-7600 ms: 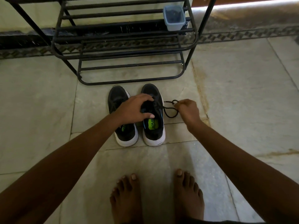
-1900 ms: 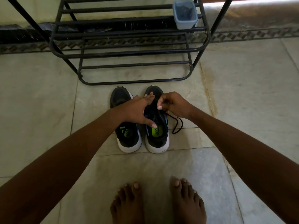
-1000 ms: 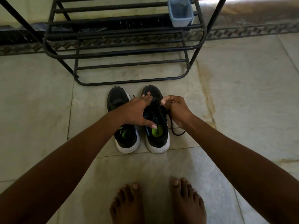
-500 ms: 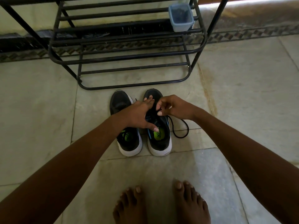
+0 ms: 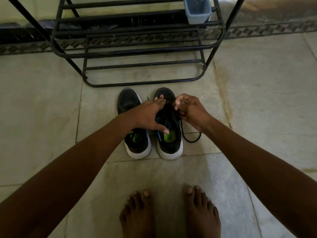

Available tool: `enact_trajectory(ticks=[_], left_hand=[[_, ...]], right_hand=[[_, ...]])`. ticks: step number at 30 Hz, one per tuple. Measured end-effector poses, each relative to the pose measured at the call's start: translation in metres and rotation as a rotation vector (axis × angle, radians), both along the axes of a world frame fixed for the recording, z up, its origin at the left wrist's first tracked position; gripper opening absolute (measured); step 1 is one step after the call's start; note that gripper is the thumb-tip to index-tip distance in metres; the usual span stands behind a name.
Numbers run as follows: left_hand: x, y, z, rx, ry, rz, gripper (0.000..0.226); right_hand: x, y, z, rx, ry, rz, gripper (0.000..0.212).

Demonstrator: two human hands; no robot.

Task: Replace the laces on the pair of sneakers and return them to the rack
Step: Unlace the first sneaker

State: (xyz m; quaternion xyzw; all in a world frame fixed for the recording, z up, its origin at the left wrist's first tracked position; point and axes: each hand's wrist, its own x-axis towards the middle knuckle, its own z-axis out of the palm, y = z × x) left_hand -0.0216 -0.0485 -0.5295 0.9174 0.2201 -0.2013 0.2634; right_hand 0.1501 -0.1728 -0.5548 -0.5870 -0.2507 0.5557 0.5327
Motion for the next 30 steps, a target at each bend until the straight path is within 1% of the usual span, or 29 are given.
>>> enact_trajectory(ticks=[2, 3, 4, 5, 6, 8, 9, 10, 11, 12, 13, 14, 16, 17, 18, 19, 21, 22, 23, 24, 25, 27, 28, 29, 30], left_hand=[[0.000, 0.000, -0.001, 0.001, 0.000, 0.004, 0.132], [0.000, 0.000, -0.002, 0.001, -0.003, 0.007, 0.132], [0.000, -0.001, -0.002, 0.001, -0.006, 0.010, 0.132], [0.000, 0.000, -0.001, 0.001, -0.009, 0.012, 0.132], [-0.001, 0.000, -0.001, 0.001, -0.013, 0.010, 0.132], [-0.001, -0.001, 0.001, -0.003, -0.010, 0.007, 0.130], [0.000, 0.000, 0.002, -0.006, -0.007, 0.005, 0.129], [0.001, 0.000, 0.004, -0.009, -0.006, -0.005, 0.128], [0.003, 0.000, 0.004, -0.010, -0.010, -0.017, 0.126], [0.003, 0.001, 0.005, -0.006, -0.009, -0.021, 0.126], [0.002, 0.001, 0.004, -0.001, -0.001, -0.021, 0.127], [0.001, 0.002, 0.004, 0.004, 0.009, -0.023, 0.128], [0.002, 0.001, 0.003, 0.011, 0.017, -0.024, 0.130], [0.002, 0.000, 0.003, 0.011, 0.019, -0.020, 0.131], [0.002, 0.000, 0.002, 0.007, 0.019, -0.014, 0.131], [0.001, 0.000, 0.001, 0.004, 0.019, -0.010, 0.132], [0.001, 0.001, -0.001, 0.004, 0.024, -0.005, 0.133], [0.001, 0.001, -0.001, 0.004, 0.028, -0.005, 0.133], [0.001, 0.000, -0.002, 0.005, 0.031, -0.005, 0.133], [0.001, 0.000, -0.002, 0.007, 0.031, -0.004, 0.133], [0.001, 0.000, -0.002, 0.008, 0.028, -0.002, 0.133], [0.001, 0.000, -0.001, 0.003, 0.017, 0.000, 0.133], [0.001, 0.000, -0.001, -0.004, 0.015, 0.002, 0.132], [0.001, 0.001, 0.000, -0.012, 0.014, 0.008, 0.132], [0.001, 0.000, 0.001, -0.018, 0.014, 0.011, 0.131]], right_hand=[[0.003, 0.002, 0.010, 0.028, 0.023, 0.060, 0.011], [0.005, 0.003, 0.015, 0.025, -0.036, 0.115, 0.006], [0.008, 0.005, 0.019, 0.014, -0.150, 0.185, 0.003], [0.012, 0.009, 0.023, 0.014, -0.313, 0.264, 0.007], [0.016, 0.012, 0.026, 0.029, -0.516, 0.346, 0.012], [0.020, 0.018, 0.029, 0.128, -0.947, 0.499, 0.014], [0.019, 0.019, 0.029, 0.195, -1.099, 0.554, 0.012], [0.017, 0.018, 0.029, 0.239, -1.180, 0.584, 0.010], [0.015, 0.016, 0.027, 0.271, -1.202, 0.587, 0.009], [0.011, 0.013, 0.026, 0.276, -1.173, 0.537, 0.008], [0.006, 0.011, 0.022, 0.243, -1.062, 0.422, 0.008], [0.004, 0.009, 0.022, 0.167, -0.853, 0.261, 0.009], [0.004, 0.003, 0.029, 0.000, -0.284, -0.038, 0.015], [0.007, 0.001, 0.031, -0.076, -0.115, -0.074, 0.018], [0.012, -0.001, 0.035, -0.118, -0.118, -0.018, 0.018], [0.018, -0.002, 0.038, -0.131, -0.276, 0.102, 0.018], [0.027, -0.001, 0.043, -0.117, -0.847, 0.422, 0.018], [0.029, 0.001, 0.044, -0.084, -1.027, 0.513, 0.017], [0.029, 0.003, 0.044, -0.036, -1.078, 0.540, 0.015], [0.026, 0.004, 0.044, 0.020, -1.045, 0.506, 0.013], [0.021, 0.004, 0.043, 0.083, -0.972, 0.421, 0.012], [0.012, 0.004, 0.042, 0.166, -0.757, 0.114, 0.014], [0.011, 0.005, 0.042, 0.156, -0.579, -0.049, 0.018], [0.011, 0.005, 0.043, 0.107, -0.381, -0.167, 0.022], [0.011, 0.005, 0.045, 0.063, -0.185, -0.235, 0.025]])
